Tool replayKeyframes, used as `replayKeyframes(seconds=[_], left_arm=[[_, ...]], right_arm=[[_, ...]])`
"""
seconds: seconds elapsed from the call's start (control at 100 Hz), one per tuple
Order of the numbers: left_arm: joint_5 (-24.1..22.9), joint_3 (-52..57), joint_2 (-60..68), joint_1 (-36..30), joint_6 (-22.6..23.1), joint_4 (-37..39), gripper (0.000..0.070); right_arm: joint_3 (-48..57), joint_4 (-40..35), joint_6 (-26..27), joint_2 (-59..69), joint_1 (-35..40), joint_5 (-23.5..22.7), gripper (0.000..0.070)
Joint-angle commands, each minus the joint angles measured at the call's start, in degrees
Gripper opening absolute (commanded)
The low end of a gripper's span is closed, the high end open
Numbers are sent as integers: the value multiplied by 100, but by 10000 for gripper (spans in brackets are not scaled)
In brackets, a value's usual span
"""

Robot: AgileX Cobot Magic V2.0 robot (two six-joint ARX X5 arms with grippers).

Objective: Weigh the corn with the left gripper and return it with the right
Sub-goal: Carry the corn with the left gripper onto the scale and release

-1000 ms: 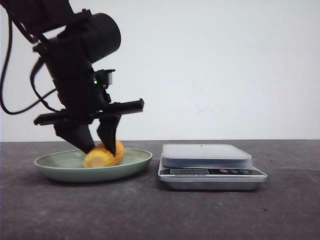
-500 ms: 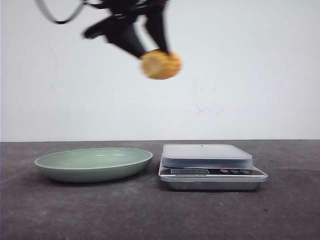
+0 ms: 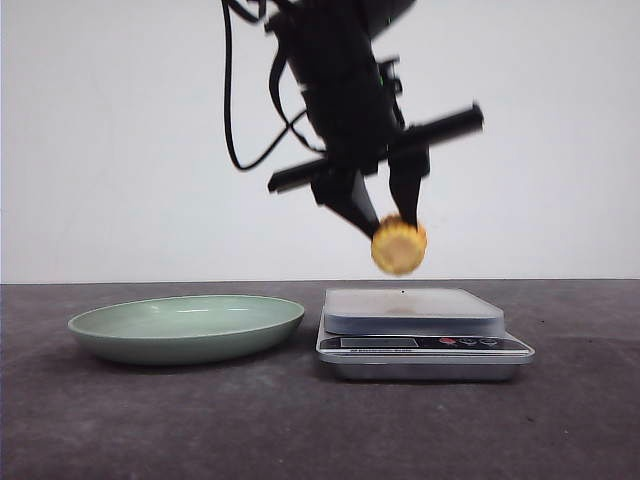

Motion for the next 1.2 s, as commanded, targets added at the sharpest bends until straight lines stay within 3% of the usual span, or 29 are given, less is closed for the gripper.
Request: replayKeyframes(seconds=[0.0, 0.33, 0.78, 0.85, 0.89, 1.01, 1.03, 1.19], left_arm=[[-94, 151, 109, -57, -50, 109, 10], [-435, 151, 157, -42, 15, -83, 10], [-385, 151, 446, -44, -4, -181, 15], [-387, 151, 444, -50, -2, -168, 48], [-385, 151, 444, -50, -2, -162, 102], [-385, 151, 444, -50, 20, -166, 378], [-385, 151, 444, -50, 22, -166, 399], [-382, 188, 444, -94, 140, -190, 435]], right_arm=[[107, 28, -31, 11, 24, -22, 609], [107, -31, -33, 11, 24, -20, 609], [107, -57, -52, 13, 24, -20, 609], [107, -59, -52, 13, 24, -20, 609], [107, -59, -52, 13, 24, -17, 609], [107, -59, -55, 13, 24, -17, 608], [107, -59, -55, 13, 24, -20, 609], [107, -61, -55, 13, 24, -20, 609]])
